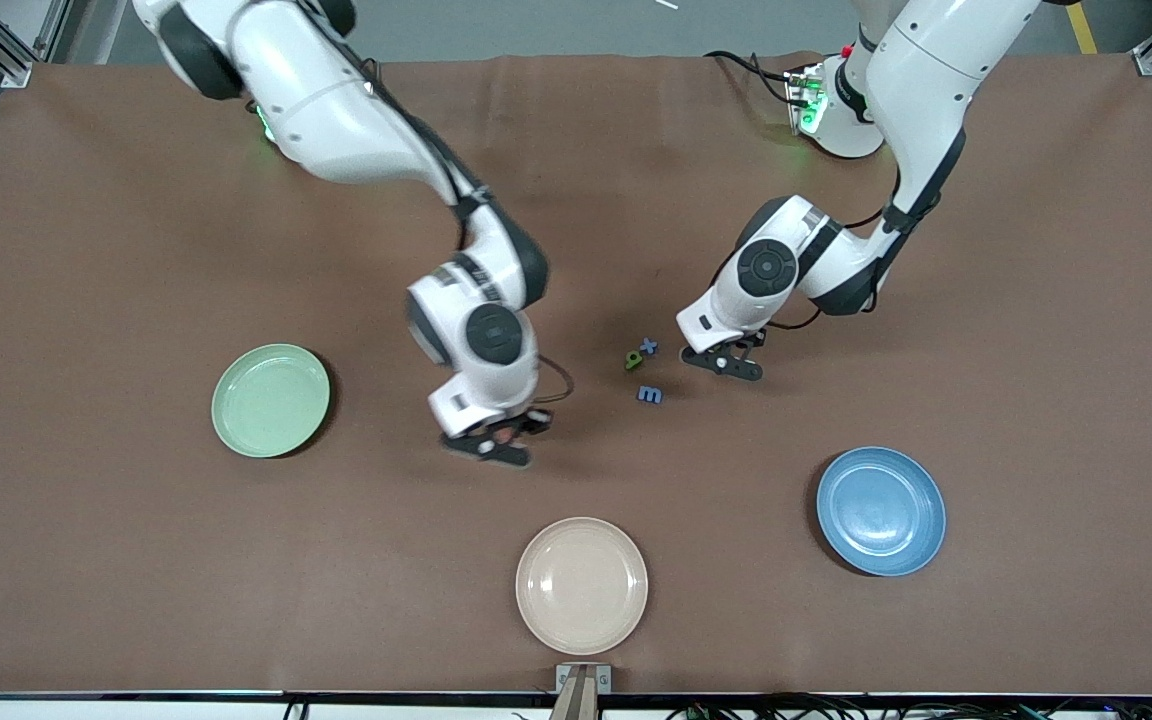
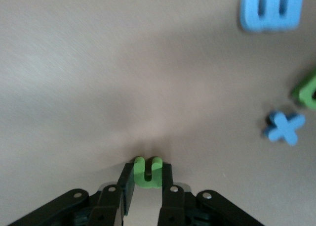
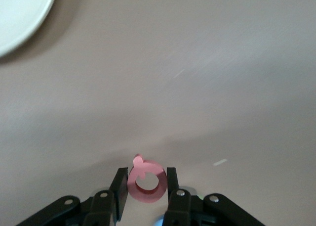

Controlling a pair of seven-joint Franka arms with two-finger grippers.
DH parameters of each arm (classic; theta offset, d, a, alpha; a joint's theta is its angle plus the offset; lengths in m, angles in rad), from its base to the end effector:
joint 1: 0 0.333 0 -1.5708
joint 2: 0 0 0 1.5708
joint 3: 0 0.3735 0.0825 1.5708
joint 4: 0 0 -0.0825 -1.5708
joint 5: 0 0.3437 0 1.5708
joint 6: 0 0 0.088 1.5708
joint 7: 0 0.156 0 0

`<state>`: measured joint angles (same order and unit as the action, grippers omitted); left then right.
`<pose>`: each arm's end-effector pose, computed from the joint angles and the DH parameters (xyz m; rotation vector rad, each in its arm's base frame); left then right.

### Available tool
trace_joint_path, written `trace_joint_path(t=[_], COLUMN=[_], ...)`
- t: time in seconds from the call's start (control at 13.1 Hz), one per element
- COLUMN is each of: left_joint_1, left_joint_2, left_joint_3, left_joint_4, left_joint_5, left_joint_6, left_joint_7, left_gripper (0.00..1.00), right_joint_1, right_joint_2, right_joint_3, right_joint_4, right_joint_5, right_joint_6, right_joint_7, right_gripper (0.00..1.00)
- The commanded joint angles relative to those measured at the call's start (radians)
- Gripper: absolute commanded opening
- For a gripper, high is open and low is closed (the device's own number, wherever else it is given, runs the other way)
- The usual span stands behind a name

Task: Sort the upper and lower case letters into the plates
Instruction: 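Carry the pink letter to the green plate while the left gripper carries u, then open both grippers to drop the letters onto the green and blue plates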

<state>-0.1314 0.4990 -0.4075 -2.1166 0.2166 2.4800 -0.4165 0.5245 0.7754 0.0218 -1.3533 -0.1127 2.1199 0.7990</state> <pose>0.4909 -0.2823 0.2203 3.0878 -0.4091 -0.1607 0.6414 0.3742 0.2737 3.0573 -0.3061 0.0670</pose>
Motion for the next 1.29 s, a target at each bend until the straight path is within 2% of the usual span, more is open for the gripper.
trace_joint_path(t=[0.0, 0.15, 0.3, 0.53, 0.61, 0.76, 0.84, 0.91, 0.99, 1.07, 1.14, 1.22], left_joint_1=[0.090, 0.162, 0.211, 0.266, 0.279, 0.289, 0.289, 0.289, 0.291, 0.297, 0.299, 0.296], left_joint_2=[-0.010, 0.004, 0.059, 0.142, 0.168, 0.206, 0.220, 0.228, 0.234, 0.227, 0.216, 0.205], left_joint_3=[-0.002, -0.002, -0.004, 0.007, 0.010, 0.019, 0.032, 0.045, 0.056, 0.058, 0.053, 0.042], left_joint_4=[0.094, 0.196, 0.323, 0.432, 0.451, 0.490, 0.504, 0.504, 0.506, 0.507, 0.506, 0.503], left_joint_5=[0.040, 0.059, 0.159, 0.228, 0.237, 0.236, 0.237, 0.237, 0.228, 0.233, 0.228, 0.225], left_joint_6=[-0.007, -0.027, -0.081, -0.082, -0.082, -0.082, -0.082, -0.081, -0.081, -0.081, -0.081, -0.082], left_joint_7=[-0.008, -0.002, 0.004, 0.019, 0.054, 0.108, 0.111, 0.119, 0.127, 0.127, 0.119, 0.108], left_gripper=[0.00, 0.00, 0.00, 0.01, 0.06, 0.09, 0.14, 0.26, 0.73, 0.99, 1.00, 1.00], right_joint_1=[-0.212, -0.347, -0.464, -0.569, -0.587, -0.598, -0.597, -0.597, -0.594, -0.592, -0.590, -0.583], right_joint_2=[-0.291, -0.399, -0.430, -0.432, -0.429, -0.424, -0.423, -0.418, -0.404, -0.400, -0.401, -0.403], right_joint_3=[0.044, 0.044, 0.044, 0.044, 0.044, 0.044, 0.044, 0.044, 0.044, 0.044, 0.044, 0.044], right_joint_4=[-0.402, -0.593, -0.693, -0.782, -0.802, -0.843, -0.857, -0.860, -0.859, -0.857, -0.854, -0.850], right_joint_5=[0.074, 0.113, 0.123, 0.128, 0.128, 0.142, 0.142, 0.142, 0.142, 0.142, 0.142, 0.142], right_joint_6=[0.098, 0.161, 0.199, 0.282, 0.307, 0.342, 0.360, 0.370, 0.376, 0.377, 0.376, 0.370], right_joint_7=[-0.319, -0.571, -0.752, -0.898, -0.928, -0.942, -0.942, -0.943, -0.942, -0.942, -0.940, -0.928], right_gripper=[0.00, 0.00, 0.00, 0.00, 0.00, 0.00, 0.01, 0.02, 0.07, 0.40, 0.99, 1.00])
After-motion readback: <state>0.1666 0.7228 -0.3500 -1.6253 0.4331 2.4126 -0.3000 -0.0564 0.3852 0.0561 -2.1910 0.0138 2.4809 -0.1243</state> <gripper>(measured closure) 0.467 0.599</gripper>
